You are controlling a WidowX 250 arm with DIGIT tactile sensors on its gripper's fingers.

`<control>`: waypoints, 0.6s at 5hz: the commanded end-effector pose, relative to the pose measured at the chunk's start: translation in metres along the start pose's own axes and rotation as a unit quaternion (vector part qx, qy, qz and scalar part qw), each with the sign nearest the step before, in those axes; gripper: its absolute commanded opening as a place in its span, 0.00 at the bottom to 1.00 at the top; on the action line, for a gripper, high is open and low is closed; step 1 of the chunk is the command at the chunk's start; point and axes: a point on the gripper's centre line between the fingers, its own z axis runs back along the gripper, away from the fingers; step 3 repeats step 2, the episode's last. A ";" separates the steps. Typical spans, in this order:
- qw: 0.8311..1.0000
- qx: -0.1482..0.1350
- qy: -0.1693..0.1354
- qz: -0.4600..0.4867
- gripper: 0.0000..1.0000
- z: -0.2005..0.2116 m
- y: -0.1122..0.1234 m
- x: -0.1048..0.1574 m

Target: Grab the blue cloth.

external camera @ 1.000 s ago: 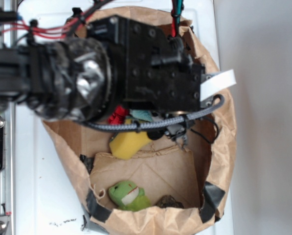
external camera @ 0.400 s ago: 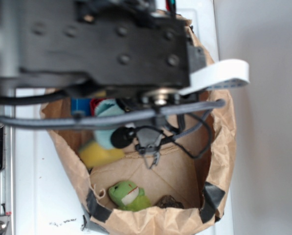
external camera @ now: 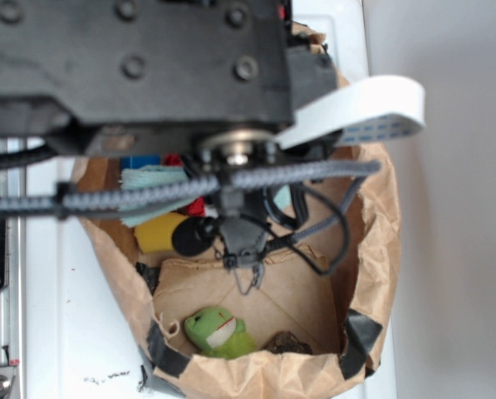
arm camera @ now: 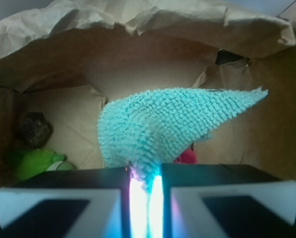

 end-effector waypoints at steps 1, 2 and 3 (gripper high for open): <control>0.999 0.007 -0.051 -0.008 0.00 0.024 0.000 0.010; 0.998 0.041 -0.047 -0.021 1.00 0.017 -0.004 0.012; 0.998 0.041 -0.047 -0.021 1.00 0.017 -0.004 0.012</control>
